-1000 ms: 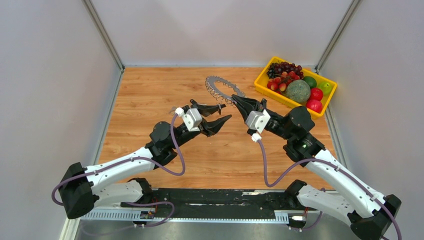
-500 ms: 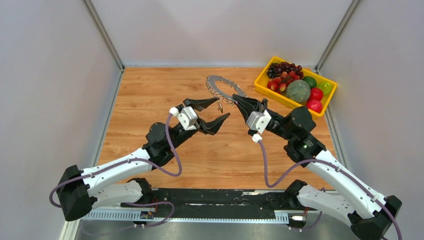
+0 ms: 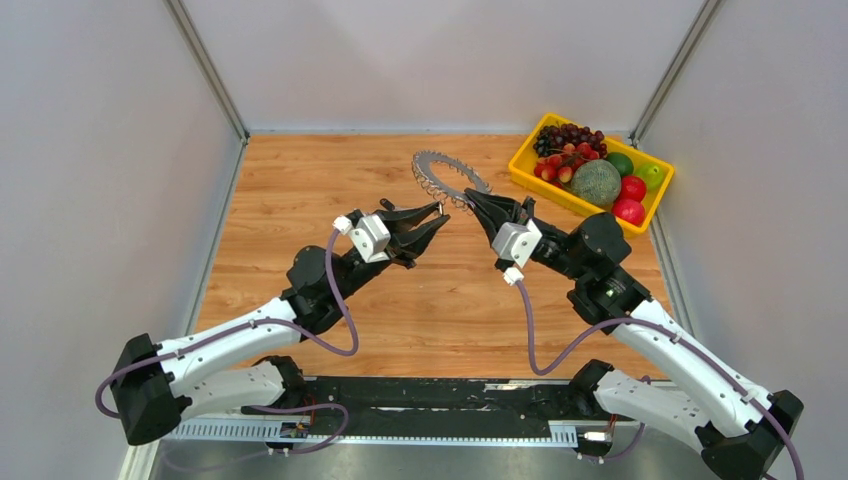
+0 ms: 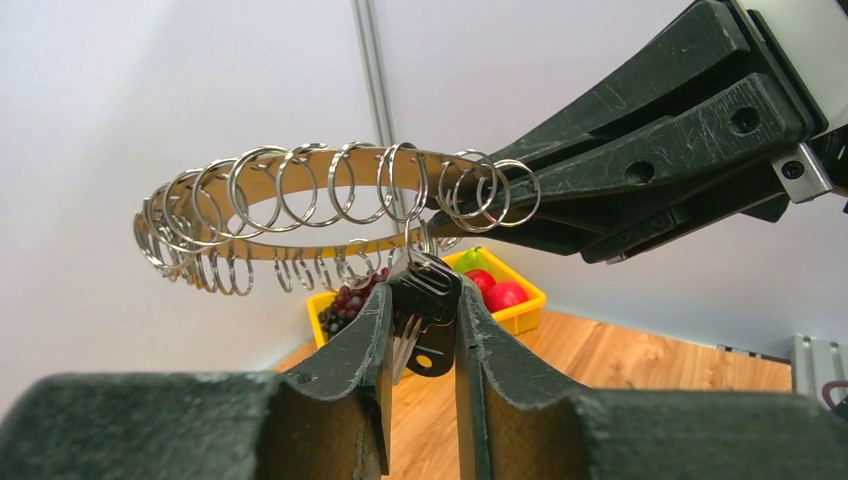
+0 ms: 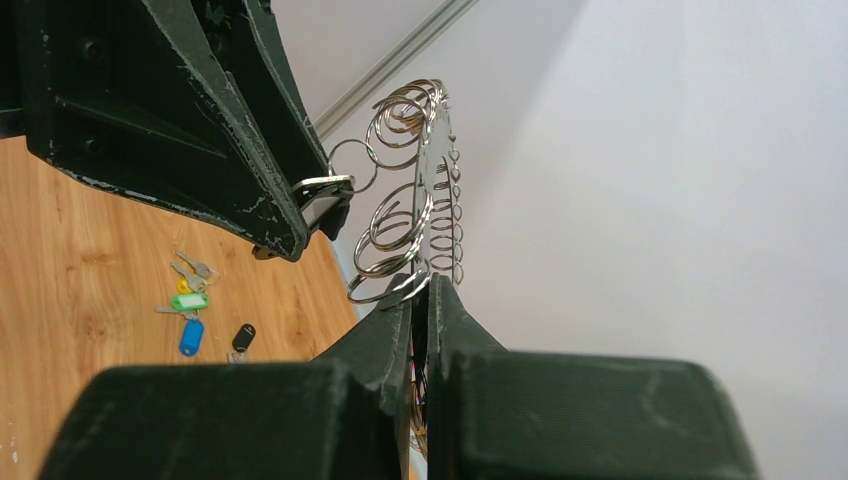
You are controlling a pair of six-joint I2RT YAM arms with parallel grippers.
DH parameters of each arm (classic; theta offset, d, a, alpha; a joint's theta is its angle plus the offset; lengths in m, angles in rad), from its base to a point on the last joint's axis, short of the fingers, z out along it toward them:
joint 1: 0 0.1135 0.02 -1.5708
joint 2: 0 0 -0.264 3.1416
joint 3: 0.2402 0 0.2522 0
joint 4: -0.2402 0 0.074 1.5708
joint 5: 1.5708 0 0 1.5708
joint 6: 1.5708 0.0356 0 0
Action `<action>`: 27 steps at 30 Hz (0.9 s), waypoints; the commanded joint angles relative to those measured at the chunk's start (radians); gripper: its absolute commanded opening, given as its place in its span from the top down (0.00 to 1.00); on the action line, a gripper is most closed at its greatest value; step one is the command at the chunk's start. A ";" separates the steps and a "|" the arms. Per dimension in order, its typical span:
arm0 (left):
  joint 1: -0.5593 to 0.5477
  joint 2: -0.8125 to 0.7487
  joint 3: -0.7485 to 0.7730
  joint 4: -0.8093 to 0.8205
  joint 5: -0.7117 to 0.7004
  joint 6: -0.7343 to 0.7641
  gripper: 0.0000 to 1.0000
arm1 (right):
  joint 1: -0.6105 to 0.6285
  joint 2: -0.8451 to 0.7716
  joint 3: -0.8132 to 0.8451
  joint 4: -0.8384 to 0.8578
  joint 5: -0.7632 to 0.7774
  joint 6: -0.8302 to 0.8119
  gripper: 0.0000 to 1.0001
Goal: Remove the keys from the keyring
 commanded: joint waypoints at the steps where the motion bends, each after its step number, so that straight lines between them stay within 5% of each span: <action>1: -0.004 0.006 0.049 -0.011 0.023 0.013 0.82 | 0.005 0.000 0.023 0.060 -0.009 -0.005 1.00; 5: -0.004 -0.009 0.048 -0.035 0.016 0.024 0.97 | 0.005 0.001 0.023 0.058 -0.007 -0.003 1.00; 11: -0.004 -0.037 0.072 -0.151 0.023 0.021 1.00 | 0.005 0.004 0.024 0.056 0.009 0.016 1.00; 12: -0.005 -0.039 0.081 -0.165 0.025 0.018 0.97 | 0.005 0.004 0.024 0.056 0.014 0.019 1.00; 15: -0.004 -0.038 0.085 -0.184 0.020 0.010 0.56 | 0.005 0.006 0.031 0.055 0.015 0.028 1.00; 17: -0.004 -0.035 0.077 -0.161 0.011 0.002 0.41 | 0.005 0.009 0.035 0.053 0.016 0.033 1.00; 27: -0.054 -0.019 0.056 -0.102 -0.151 -0.053 0.48 | 0.005 0.023 0.043 0.048 0.032 0.043 1.00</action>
